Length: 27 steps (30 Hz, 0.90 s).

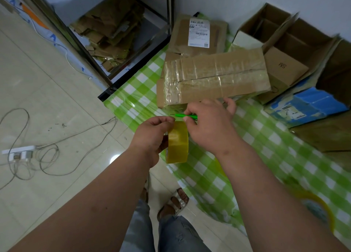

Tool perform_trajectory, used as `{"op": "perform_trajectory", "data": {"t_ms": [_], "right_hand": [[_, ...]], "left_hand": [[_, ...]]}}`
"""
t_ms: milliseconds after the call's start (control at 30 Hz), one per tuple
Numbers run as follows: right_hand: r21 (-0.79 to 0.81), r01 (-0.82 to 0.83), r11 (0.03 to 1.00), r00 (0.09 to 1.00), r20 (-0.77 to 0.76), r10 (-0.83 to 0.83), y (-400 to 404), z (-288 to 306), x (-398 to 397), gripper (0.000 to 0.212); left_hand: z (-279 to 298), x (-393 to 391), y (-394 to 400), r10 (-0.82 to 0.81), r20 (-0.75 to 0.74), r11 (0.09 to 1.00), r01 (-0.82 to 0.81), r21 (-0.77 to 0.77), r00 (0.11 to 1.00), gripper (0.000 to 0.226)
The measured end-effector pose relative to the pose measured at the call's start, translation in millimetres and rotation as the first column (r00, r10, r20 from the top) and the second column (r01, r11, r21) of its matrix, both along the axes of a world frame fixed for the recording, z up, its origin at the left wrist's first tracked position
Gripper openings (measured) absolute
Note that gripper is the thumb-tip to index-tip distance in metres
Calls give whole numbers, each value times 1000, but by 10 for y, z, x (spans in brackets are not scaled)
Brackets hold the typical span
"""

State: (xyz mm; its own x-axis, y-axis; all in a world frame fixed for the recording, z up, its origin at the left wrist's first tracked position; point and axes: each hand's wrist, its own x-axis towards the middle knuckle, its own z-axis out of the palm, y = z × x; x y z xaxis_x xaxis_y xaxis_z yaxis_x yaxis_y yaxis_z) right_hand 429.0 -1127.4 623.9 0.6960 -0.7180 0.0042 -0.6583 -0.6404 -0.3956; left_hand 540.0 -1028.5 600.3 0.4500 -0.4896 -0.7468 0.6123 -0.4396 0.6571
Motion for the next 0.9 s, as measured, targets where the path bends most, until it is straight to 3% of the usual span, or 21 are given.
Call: {"op": "perform_trajectory", "data": {"t_ms": [667,900], "right_hand": [[19,14,1000,999,41,-15,-21,-80,-12,3],[6,-16,1000,996,85,15,-69,-103,-56,3]], "left_hand": [[20,73,-46,-17,66,999,13,49,998,7],[8,135,-57,-132,58,990,129,51,990,14]]}}
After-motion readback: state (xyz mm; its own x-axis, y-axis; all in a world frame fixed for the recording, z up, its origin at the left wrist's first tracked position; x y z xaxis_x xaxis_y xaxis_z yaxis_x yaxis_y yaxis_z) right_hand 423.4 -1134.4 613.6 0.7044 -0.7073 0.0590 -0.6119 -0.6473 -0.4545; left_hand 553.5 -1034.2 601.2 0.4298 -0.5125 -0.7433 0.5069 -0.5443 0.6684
